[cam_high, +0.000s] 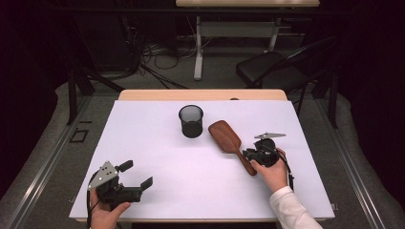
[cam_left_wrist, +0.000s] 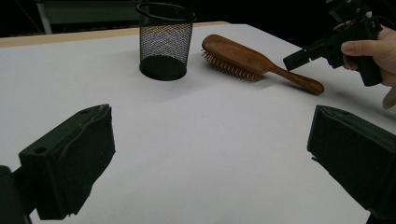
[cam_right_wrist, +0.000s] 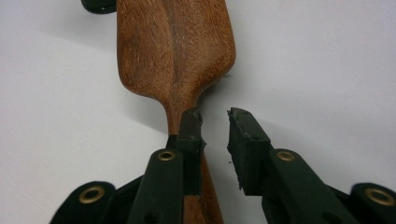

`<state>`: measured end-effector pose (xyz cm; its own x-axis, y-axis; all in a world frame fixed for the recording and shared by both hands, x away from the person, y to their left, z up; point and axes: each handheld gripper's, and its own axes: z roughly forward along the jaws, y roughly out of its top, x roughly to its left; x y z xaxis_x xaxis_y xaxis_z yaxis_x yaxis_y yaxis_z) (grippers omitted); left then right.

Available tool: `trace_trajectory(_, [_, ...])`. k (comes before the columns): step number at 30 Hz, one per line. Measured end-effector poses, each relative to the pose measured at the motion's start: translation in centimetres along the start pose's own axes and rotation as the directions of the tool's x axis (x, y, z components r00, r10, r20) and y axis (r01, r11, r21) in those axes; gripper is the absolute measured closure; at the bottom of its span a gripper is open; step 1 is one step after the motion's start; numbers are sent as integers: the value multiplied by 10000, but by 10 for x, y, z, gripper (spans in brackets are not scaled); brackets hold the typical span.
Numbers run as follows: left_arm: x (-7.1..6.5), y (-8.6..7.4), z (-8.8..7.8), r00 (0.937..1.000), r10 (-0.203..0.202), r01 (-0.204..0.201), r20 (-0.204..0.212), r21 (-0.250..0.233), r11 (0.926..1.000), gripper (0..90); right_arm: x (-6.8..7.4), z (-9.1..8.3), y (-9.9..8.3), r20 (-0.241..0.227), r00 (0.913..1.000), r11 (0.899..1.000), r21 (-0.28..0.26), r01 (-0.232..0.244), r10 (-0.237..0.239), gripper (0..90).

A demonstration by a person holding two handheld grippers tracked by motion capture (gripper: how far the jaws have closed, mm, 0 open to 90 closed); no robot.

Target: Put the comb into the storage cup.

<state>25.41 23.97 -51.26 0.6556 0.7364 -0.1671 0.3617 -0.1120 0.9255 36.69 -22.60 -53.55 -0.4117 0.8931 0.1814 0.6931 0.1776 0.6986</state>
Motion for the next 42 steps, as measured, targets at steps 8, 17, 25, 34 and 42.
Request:
trace_trajectory(8, [0, 0, 0, 10000, 15, -15, -9, 29, 10000, 9, -1, -2, 0, -73, 9999, 9999, 7, 107, -107, 617])
trace_trajectory(17, [0, 0, 0, 10000, 57, -57, 37, 6, 10000, 9, 1, -7, 1, -604, 9954, 9953, -662, 708, -749, 448])
trace_trajectory(25, [0, 0, 0, 9999, 86, -86, 55, 11, 10000, 8, 5, -7, 3, -722, 9937, 9946, -651, 812, -858, 285])
trace_trajectory(34, [-1, 0, 1, 10000, -6, 6, 50, 7, 10000, 8, 10, -2, 5, -732, 9903, 9930, -124, 1178, -1184, 103])
trace_trajectory(42, [-1, 0, 1, 10000, 14, -14, 78, -27, 10000, 8, 15, 2, 19, -701, 9918, 9910, 729, 1120, -1070, 0])
